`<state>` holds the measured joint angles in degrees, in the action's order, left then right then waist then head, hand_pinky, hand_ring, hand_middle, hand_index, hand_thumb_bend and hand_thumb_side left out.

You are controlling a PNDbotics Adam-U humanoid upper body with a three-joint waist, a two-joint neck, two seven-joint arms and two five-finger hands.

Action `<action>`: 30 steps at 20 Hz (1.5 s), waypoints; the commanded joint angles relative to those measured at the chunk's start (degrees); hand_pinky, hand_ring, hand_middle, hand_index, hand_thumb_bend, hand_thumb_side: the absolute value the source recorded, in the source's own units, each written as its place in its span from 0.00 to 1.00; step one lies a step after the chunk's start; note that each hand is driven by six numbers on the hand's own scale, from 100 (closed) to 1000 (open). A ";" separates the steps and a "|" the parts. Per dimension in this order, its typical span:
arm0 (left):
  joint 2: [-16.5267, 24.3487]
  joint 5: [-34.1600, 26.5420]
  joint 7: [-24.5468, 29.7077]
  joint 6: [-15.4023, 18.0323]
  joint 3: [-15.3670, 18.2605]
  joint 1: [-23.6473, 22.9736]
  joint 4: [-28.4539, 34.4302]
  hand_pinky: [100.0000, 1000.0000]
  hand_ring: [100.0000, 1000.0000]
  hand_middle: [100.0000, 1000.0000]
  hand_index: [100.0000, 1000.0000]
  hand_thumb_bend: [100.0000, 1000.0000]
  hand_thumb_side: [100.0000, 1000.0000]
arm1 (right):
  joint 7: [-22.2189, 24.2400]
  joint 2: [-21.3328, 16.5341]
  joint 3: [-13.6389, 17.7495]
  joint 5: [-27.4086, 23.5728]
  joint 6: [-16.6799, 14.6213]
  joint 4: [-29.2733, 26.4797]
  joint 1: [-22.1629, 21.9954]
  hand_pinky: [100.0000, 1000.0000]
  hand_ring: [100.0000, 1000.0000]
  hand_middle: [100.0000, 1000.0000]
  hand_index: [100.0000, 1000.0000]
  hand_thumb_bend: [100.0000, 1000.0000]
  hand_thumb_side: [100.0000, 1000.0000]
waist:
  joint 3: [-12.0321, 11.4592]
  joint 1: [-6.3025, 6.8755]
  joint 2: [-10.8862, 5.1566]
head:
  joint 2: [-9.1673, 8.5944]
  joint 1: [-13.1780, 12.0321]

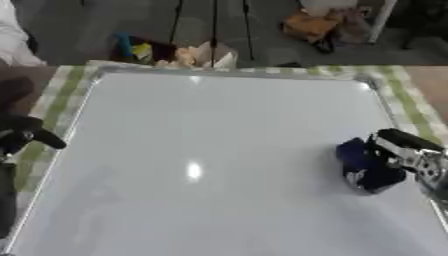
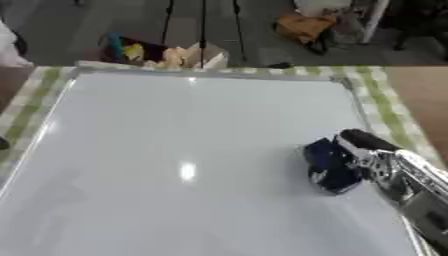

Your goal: Wipe the whiteboard clean with a brush.

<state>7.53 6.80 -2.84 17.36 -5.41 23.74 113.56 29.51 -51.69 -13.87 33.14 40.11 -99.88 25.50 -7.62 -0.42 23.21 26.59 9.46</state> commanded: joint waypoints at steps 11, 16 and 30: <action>0.57 0.14 0.18 -0.10 -0.27 0.82 1.03 0.41 0.91 0.79 0.58 0.00 0.97 | 6.74 -1.35 0.20 4.19 7.77 1.41 -0.64 0.13 0.34 0.33 0.10 0.00 0.22 | 0.05 -0.05 -1.37 | -0.58 -0.24; 0.52 0.14 0.14 -0.14 -0.22 0.72 1.03 0.41 0.91 0.79 0.59 0.00 0.97 | 6.23 -1.31 0.87 6.95 8.33 0.81 -0.55 0.12 0.33 0.32 0.10 0.00 0.23 | -0.09 -0.17 -1.78 | -0.54 -0.33; 0.41 0.12 0.30 -0.29 -0.24 0.60 1.03 0.41 0.91 0.79 0.59 0.00 0.98 | 10.91 -1.81 -0.79 5.78 6.45 -4.55 -1.25 0.13 0.34 0.32 0.10 0.00 0.22 | -0.27 -0.65 -1.95 | -0.53 -0.16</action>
<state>7.53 6.80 -2.60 17.12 -5.42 23.78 113.56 31.18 -51.70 -14.80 39.55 38.44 -103.01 23.94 -7.87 -0.94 22.52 26.58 9.21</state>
